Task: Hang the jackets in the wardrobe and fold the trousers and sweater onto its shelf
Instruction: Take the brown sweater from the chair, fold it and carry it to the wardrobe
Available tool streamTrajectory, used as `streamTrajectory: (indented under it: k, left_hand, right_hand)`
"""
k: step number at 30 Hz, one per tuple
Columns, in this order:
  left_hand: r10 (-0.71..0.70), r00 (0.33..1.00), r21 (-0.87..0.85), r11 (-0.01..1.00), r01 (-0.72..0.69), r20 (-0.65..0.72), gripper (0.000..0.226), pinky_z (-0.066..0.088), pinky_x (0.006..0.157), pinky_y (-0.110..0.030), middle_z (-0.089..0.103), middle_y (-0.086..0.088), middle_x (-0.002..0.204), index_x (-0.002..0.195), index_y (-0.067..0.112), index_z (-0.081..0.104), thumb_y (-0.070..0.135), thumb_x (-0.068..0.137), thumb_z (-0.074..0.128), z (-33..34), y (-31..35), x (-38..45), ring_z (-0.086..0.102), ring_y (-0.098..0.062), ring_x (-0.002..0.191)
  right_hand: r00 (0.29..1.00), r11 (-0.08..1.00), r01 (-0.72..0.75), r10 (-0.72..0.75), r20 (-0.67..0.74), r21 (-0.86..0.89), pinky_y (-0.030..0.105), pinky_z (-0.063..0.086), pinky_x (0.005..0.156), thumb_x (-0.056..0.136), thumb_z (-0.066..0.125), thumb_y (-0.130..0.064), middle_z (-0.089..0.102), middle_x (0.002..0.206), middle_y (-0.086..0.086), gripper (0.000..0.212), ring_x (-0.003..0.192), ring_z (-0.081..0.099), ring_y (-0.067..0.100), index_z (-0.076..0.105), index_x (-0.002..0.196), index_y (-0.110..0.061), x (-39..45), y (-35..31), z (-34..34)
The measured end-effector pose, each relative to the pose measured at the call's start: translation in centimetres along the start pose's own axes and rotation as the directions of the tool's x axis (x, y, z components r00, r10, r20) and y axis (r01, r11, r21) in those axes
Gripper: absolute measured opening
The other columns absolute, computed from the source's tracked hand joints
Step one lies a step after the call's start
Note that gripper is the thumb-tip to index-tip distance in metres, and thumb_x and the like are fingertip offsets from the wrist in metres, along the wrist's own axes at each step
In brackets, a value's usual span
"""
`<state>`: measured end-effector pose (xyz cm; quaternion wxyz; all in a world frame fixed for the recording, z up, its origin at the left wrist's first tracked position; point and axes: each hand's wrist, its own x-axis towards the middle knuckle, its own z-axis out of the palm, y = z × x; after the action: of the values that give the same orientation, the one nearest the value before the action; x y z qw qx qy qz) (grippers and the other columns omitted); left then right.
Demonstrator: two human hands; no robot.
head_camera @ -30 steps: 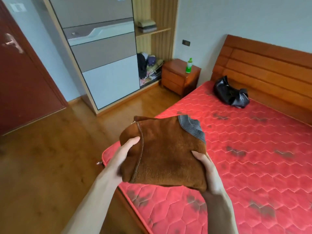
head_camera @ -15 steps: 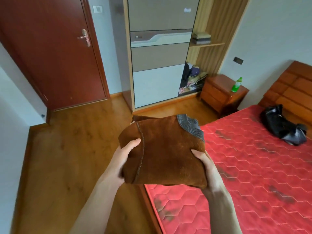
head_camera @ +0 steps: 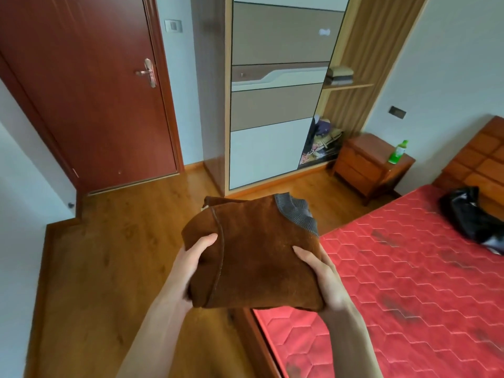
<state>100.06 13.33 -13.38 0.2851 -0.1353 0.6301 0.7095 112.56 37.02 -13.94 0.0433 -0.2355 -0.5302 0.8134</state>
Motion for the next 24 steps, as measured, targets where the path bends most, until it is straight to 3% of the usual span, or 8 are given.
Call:
streamTrajectory:
  k: [4, 8, 13, 16, 19, 24]
  left_hand:
    - [-0.011, 0.999, -0.054, 0.998, 0.013, 0.043, 0.032, 0.062, 0.063, -0.036, 0.078, -0.005, 0.103, 0.112, 0.030, 0.065, 0.050, 0.089, 0.075, -0.8, 1.6, 2.8, 0.073, -0.033, 0.098]
    - [-0.025, 0.998, -0.041, 0.999, 0.027, 0.061, 0.039, 0.061, 0.082, -0.044, 0.074, -0.006, 0.116, 0.121, 0.031, 0.062, 0.050, 0.090, 0.074, -1.0, 4.3, 6.8, 0.071, -0.036, 0.106]
    - [-0.034, 0.997, -0.027, 0.999, 0.036, 0.066, 0.045, 0.064, 0.069, -0.041, 0.078, -0.006, 0.111, 0.125, 0.030, 0.065, 0.053, 0.087, 0.076, -0.8, 8.2, 14.0, 0.074, -0.036, 0.102]
    - [-0.028, 0.997, -0.022, 0.999, 0.030, 0.067, 0.053, 0.065, 0.070, -0.044, 0.079, -0.007, 0.111, 0.131, 0.027, 0.065, 0.052, 0.085, 0.078, 0.2, 11.7, 19.0, 0.074, -0.037, 0.102]
    - [-0.027, 0.997, 0.000, 1.000, 0.027, 0.079, 0.058, 0.062, 0.058, -0.039, 0.078, -0.008, 0.110, 0.132, 0.025, 0.063, 0.052, 0.083, 0.080, 1.8, 15.7, 23.6, 0.074, -0.036, 0.099]
    - [-0.016, 0.993, 0.032, 0.999, 0.012, 0.117, 0.058, 0.060, 0.052, -0.035, 0.075, -0.008, 0.111, 0.130, 0.025, 0.062, 0.054, 0.083, 0.078, 4.3, 21.7, 30.3, 0.073, -0.035, 0.095]
  right_hand:
    - [1.000, 1.000, 0.018, -0.018, -0.007, -0.023, 0.049, 0.062, 0.083, 0.078, 0.089, -0.041, 0.074, 0.128, 0.012, 0.057, 0.112, 0.073, 0.038, 0.068, 0.131, -0.034, 3.3, -0.7, 1.6]
    - [1.000, 1.000, 0.017, -0.017, -0.023, 0.004, 0.048, 0.063, 0.078, 0.076, 0.090, -0.042, 0.075, 0.124, 0.012, 0.056, 0.108, 0.075, 0.039, 0.070, 0.127, -0.035, 7.2, -1.1, 3.2]
    - [0.997, 0.997, 0.064, -0.063, -0.039, 0.031, 0.048, 0.062, 0.079, 0.076, 0.090, -0.040, 0.075, 0.123, 0.014, 0.057, 0.108, 0.074, 0.039, 0.069, 0.129, -0.034, 14.7, -2.4, 5.0]
    - [0.995, 0.995, 0.091, -0.088, -0.054, 0.045, 0.052, 0.062, 0.083, 0.077, 0.090, -0.042, 0.074, 0.125, 0.015, 0.061, 0.109, 0.074, 0.040, 0.066, 0.133, -0.034, 20.3, -4.0, 5.6]
    - [0.993, 0.994, 0.102, -0.098, -0.065, 0.051, 0.055, 0.061, 0.086, 0.077, 0.090, -0.045, 0.074, 0.126, 0.012, 0.062, 0.110, 0.074, 0.039, 0.065, 0.133, -0.037, 25.3, -6.3, 5.9]
    - [0.983, 0.986, 0.156, -0.149, -0.104, 0.056, 0.052, 0.062, 0.085, 0.077, 0.089, -0.045, 0.075, 0.124, 0.013, 0.057, 0.110, 0.074, 0.038, 0.068, 0.129, -0.036, 32.3, -10.7, 6.7]
